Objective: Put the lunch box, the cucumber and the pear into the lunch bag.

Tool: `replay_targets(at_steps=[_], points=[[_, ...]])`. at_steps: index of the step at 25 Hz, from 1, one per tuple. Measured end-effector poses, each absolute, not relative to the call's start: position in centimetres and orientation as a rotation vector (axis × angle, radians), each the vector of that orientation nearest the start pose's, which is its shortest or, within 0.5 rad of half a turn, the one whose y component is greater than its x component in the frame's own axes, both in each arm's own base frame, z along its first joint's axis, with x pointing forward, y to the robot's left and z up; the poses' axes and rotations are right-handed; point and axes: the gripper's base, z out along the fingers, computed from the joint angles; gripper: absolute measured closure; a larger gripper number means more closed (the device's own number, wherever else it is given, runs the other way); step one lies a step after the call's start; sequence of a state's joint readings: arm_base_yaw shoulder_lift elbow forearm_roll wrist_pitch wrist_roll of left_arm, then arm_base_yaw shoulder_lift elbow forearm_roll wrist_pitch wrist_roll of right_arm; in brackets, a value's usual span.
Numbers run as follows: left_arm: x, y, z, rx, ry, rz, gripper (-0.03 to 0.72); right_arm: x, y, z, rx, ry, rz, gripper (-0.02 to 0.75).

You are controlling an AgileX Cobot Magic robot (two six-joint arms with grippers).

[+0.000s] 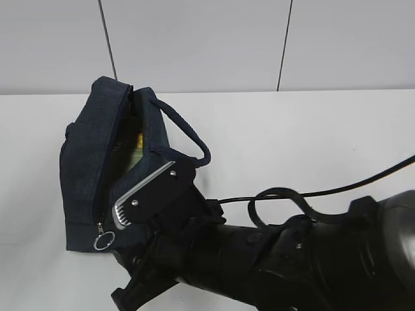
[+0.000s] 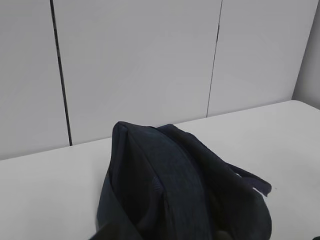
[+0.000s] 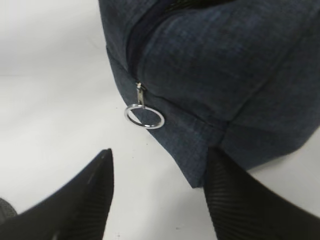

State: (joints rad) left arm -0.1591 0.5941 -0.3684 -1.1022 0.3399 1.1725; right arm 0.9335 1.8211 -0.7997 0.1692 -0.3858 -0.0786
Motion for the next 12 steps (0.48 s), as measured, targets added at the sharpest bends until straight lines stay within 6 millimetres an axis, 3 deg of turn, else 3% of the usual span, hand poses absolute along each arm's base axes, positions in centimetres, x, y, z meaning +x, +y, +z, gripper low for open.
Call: replay_targets(at_steps=[7,12], points=[[11.6,-4.7,27.5,0.445,1.815,-0.331,0.346,21.1,28.7,12.9,-0.911,1.994,0.596,0.293],[11.6,-4.7,27.5,0.446,1.815,-0.332,0.346,21.5,29.7,12.4,-0.931,1.959,0.641,0.293]])
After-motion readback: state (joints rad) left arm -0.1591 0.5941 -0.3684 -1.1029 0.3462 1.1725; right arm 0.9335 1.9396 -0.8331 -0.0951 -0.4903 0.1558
